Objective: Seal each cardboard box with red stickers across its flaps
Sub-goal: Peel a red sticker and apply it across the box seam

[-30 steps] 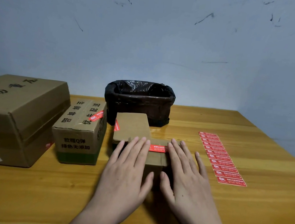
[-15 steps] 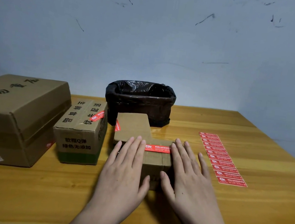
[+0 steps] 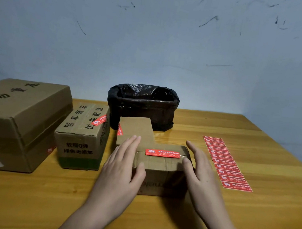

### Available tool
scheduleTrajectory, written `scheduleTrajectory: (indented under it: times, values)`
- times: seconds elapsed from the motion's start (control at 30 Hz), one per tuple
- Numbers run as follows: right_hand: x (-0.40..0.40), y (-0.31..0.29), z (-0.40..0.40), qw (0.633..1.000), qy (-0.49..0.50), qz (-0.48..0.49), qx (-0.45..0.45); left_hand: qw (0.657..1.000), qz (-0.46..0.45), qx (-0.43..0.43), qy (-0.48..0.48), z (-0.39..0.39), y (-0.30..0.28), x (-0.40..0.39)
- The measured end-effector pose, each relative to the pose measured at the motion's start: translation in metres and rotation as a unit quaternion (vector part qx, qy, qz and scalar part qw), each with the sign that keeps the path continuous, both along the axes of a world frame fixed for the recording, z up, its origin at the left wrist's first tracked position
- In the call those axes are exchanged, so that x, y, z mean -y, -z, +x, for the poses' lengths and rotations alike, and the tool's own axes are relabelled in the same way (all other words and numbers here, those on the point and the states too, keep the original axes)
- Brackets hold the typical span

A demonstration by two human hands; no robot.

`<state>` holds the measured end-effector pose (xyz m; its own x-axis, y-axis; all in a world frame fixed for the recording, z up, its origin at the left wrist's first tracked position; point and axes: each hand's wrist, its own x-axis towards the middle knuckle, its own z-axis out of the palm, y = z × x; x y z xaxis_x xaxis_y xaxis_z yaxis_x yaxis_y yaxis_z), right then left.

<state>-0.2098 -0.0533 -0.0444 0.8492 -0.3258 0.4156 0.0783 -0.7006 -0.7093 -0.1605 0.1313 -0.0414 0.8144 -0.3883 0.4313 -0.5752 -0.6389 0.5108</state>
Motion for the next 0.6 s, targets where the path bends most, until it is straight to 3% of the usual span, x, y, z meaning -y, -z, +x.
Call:
scheduleTrajectory:
  times: [0.13, 0.43, 0.6]
  values:
    - [0.007, 0.000, 0.021, 0.980, -0.017, 0.196, 0.020, 0.999, 0.042, 0.020, 0.021, 0.006, 0.000, 0.008]
    - [0.009, 0.010, 0.031, 0.980, -0.036, 0.194, 0.004, 0.997, 0.065, 0.028, 0.025, 0.016, 0.009, 0.010]
    - [0.007, 0.007, 0.026, 0.954, -0.045, 0.295, 0.010, 0.999, 0.035, -0.001, 0.038, 0.017, 0.012, 0.006]
